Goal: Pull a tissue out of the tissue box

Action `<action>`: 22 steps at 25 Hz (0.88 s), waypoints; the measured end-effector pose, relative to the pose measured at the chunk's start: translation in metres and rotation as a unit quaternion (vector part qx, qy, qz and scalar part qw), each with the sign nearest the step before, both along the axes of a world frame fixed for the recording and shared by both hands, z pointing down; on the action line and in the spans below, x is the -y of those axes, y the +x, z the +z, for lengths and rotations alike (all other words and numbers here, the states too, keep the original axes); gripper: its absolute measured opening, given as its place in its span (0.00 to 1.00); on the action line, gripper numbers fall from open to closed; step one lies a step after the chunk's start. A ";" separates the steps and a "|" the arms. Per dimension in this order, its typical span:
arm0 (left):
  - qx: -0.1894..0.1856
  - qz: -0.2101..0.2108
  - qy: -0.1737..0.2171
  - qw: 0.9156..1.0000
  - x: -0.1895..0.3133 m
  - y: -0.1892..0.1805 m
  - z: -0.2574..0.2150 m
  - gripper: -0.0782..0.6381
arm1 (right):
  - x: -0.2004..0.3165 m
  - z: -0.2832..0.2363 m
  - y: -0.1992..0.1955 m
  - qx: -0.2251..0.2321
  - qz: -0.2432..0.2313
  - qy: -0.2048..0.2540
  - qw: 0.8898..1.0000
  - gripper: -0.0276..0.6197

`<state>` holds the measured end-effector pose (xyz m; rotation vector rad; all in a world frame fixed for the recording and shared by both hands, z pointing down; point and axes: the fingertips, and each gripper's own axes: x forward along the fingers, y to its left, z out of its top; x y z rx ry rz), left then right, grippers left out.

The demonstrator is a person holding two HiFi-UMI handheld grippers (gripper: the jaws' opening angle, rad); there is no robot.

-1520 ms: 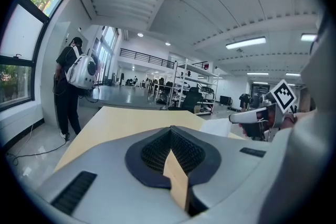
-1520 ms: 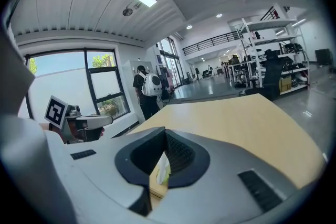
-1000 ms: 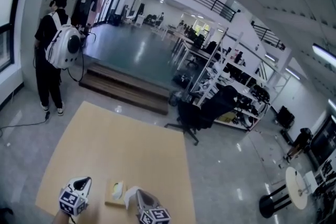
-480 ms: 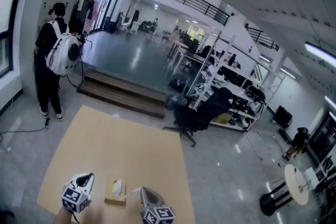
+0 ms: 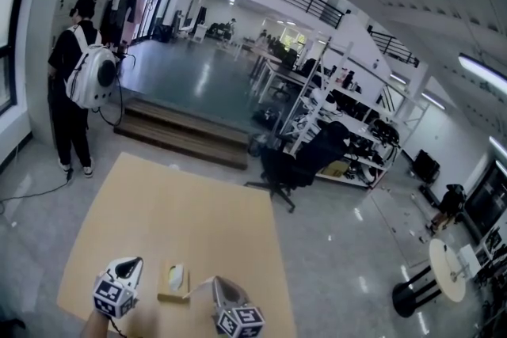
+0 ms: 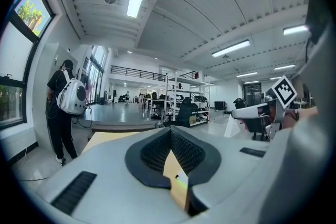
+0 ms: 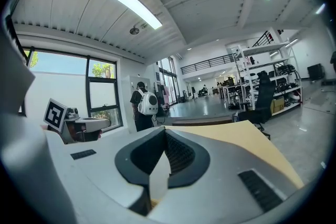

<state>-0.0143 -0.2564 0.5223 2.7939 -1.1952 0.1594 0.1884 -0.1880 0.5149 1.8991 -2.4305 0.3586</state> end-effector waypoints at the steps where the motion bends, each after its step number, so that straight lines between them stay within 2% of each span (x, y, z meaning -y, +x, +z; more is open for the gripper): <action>1: 0.000 0.001 0.000 1.000 0.000 0.001 0.000 0.12 | 0.000 -0.001 0.000 -0.001 -0.001 0.000 1.000 0.04; 9: -0.001 -0.001 -0.002 1.000 -0.001 0.000 0.001 0.12 | -0.001 0.000 0.004 0.002 0.013 -0.006 1.000 0.04; 22: -0.004 0.000 -0.001 1.000 0.001 0.000 0.000 0.12 | -0.001 -0.008 0.002 -0.018 0.016 0.000 1.000 0.04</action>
